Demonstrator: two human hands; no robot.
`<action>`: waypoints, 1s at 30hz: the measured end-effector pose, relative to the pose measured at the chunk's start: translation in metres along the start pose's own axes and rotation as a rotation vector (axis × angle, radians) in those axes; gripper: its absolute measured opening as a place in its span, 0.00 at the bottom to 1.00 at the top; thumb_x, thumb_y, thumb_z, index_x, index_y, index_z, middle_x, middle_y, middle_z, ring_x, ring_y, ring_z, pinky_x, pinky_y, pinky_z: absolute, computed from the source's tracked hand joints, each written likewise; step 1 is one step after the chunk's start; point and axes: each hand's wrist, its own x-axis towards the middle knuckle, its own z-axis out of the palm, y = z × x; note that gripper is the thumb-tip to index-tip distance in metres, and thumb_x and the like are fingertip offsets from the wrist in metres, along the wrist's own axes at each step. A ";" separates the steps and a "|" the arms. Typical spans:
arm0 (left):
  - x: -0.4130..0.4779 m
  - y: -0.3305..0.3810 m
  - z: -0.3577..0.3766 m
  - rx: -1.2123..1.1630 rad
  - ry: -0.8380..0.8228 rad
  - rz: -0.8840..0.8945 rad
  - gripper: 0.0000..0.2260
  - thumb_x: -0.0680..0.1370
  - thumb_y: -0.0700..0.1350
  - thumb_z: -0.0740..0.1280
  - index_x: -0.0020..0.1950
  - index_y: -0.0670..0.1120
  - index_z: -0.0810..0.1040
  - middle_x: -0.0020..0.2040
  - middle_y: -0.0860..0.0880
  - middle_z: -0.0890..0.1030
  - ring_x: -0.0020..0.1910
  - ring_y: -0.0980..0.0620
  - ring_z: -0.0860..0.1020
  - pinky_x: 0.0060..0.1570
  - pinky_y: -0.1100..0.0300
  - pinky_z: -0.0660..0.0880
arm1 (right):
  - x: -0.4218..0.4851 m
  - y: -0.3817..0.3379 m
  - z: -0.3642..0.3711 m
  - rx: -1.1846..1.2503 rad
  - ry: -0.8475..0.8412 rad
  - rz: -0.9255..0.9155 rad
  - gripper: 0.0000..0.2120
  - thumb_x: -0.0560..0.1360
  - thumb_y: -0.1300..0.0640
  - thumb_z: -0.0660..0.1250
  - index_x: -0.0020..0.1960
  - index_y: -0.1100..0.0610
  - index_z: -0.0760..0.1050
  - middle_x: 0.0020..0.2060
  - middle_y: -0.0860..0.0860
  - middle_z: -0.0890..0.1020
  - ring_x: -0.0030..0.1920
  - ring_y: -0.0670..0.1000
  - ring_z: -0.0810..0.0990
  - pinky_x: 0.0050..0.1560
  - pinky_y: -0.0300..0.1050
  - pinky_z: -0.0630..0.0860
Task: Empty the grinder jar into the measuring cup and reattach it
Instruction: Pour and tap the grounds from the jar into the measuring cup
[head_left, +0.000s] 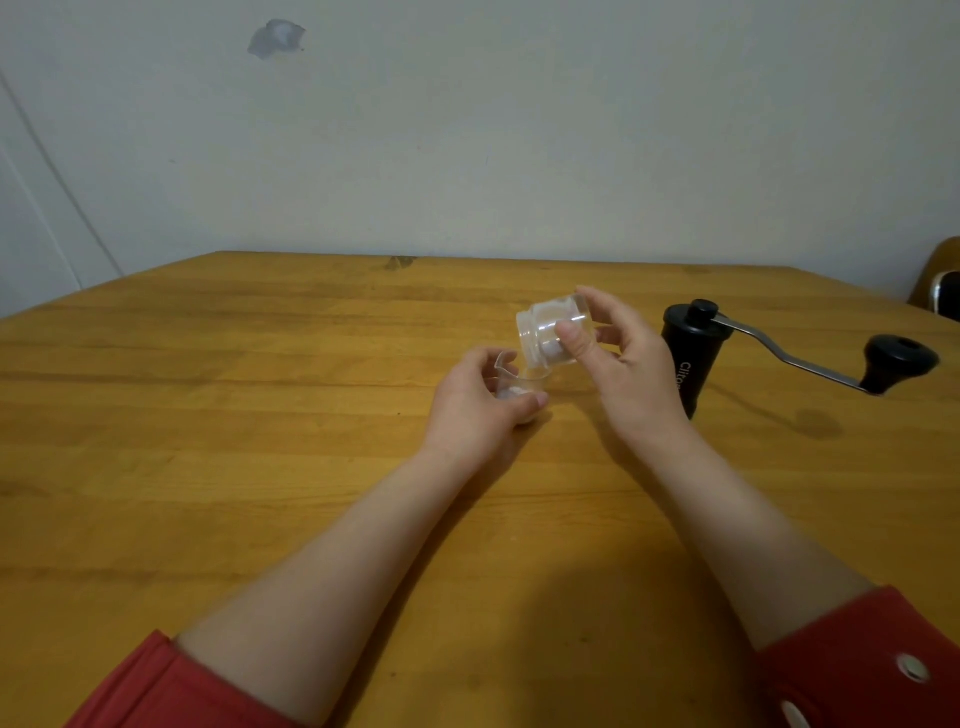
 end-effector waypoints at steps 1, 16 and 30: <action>0.000 0.000 0.000 0.007 0.000 0.004 0.22 0.69 0.36 0.77 0.60 0.44 0.76 0.49 0.52 0.80 0.39 0.65 0.79 0.33 0.77 0.72 | 0.000 0.000 0.000 0.007 0.004 0.010 0.25 0.76 0.47 0.69 0.70 0.53 0.72 0.61 0.47 0.77 0.55 0.43 0.76 0.48 0.25 0.71; -0.004 0.006 0.000 -0.062 -0.050 -0.016 0.20 0.70 0.33 0.76 0.58 0.45 0.76 0.47 0.52 0.79 0.40 0.61 0.79 0.31 0.77 0.72 | 0.002 -0.001 0.000 0.065 0.018 0.091 0.24 0.74 0.43 0.69 0.66 0.52 0.76 0.57 0.48 0.81 0.56 0.50 0.80 0.54 0.39 0.77; -0.003 0.005 0.001 -0.023 -0.044 0.008 0.23 0.69 0.35 0.77 0.61 0.44 0.76 0.54 0.48 0.80 0.46 0.57 0.79 0.38 0.73 0.76 | 0.003 -0.004 0.000 0.097 0.039 0.140 0.20 0.76 0.44 0.68 0.63 0.54 0.78 0.54 0.51 0.84 0.54 0.50 0.83 0.58 0.55 0.79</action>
